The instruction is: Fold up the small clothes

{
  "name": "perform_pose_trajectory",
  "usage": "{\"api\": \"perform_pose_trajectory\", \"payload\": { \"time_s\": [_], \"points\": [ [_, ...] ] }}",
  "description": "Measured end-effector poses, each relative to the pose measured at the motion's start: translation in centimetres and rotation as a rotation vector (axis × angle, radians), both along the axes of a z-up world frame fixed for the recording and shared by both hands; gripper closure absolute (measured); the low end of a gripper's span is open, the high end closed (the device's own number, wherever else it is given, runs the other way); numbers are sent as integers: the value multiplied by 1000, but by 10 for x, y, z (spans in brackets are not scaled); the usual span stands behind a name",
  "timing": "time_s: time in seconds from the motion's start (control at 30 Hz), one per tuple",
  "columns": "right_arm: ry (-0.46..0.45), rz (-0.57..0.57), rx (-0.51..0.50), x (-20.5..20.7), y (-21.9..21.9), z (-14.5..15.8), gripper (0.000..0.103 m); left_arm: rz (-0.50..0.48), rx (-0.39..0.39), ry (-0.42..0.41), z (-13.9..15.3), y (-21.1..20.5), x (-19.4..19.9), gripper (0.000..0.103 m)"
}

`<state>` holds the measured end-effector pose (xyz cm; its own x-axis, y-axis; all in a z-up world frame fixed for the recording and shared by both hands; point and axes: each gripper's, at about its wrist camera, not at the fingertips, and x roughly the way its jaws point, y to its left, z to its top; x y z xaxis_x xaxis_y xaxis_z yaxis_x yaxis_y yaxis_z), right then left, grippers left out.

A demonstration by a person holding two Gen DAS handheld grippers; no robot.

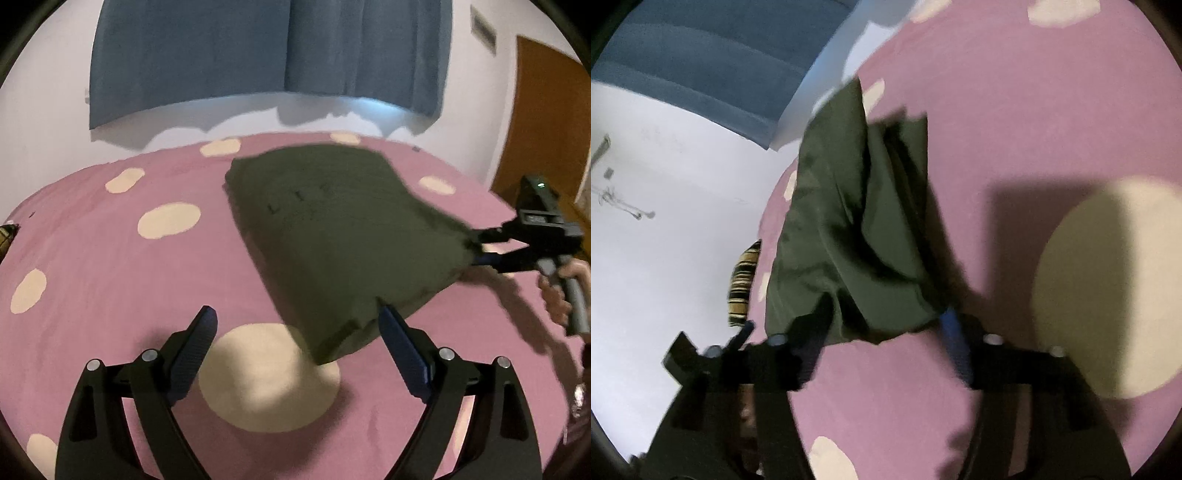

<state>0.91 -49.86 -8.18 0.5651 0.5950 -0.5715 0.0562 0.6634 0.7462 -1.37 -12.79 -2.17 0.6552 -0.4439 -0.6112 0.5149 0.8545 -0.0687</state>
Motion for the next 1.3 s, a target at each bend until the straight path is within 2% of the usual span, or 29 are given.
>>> {"api": "perform_pose_trajectory", "payload": {
  "time_s": [0.03, 0.13, 0.27, 0.4, 0.53, 0.6, 0.63, 0.67, 0.7, 0.73, 0.87, 0.93, 1.03, 1.3],
  "points": [
    [-25, -9, 0, 2, -6, 9, 32, -3, -15, -5, 5, 3, 1, 14],
    [-67, -36, 16, 23, -20, 25, 29, 19, -41, -24, 21, 8, 22, 14],
    [-72, 0, 22, 88, -21, 30, 29, 56, -53, 13, 22, -2, 74, 14],
    [-27, 39, 50, 147, -17, 18, 29, 91, -84, 147, 7, -17, 140, 14],
    [26, 61, 49, 189, -15, 1, 28, 128, -175, 304, -15, -20, 200, 15],
    [48, 71, 99, 206, -17, -11, 28, 145, -223, 374, -26, -19, 225, 15],
    [52, 75, 107, 211, -17, -15, 35, 156, -226, 388, -29, -20, 231, 15],
    [52, 81, 101, 213, -17, -16, 46, 167, -217, 396, -33, -21, 238, 15],
    [49, 97, 86, 216, -15, -18, 76, 172, -199, 397, -36, -24, 242, 15],
    [60, 108, 88, 218, -13, -21, 85, 179, -159, 389, -40, -28, 247, 15],
    [96, 106, 39, 223, -7, -38, 86, 196, -45, 338, -46, -42, 250, 15],
    [99, 100, 63, 221, -9, -44, 88, 203, -4, 321, -50, -47, 247, 15],
    [92, 94, 98, 220, -13, -51, 88, 211, -13, 325, -57, -45, 249, 15],
    [84, 83, 102, 222, -12, -53, 89, 211, -16, 322, -59, -44, 252, 14]
  ]
}}
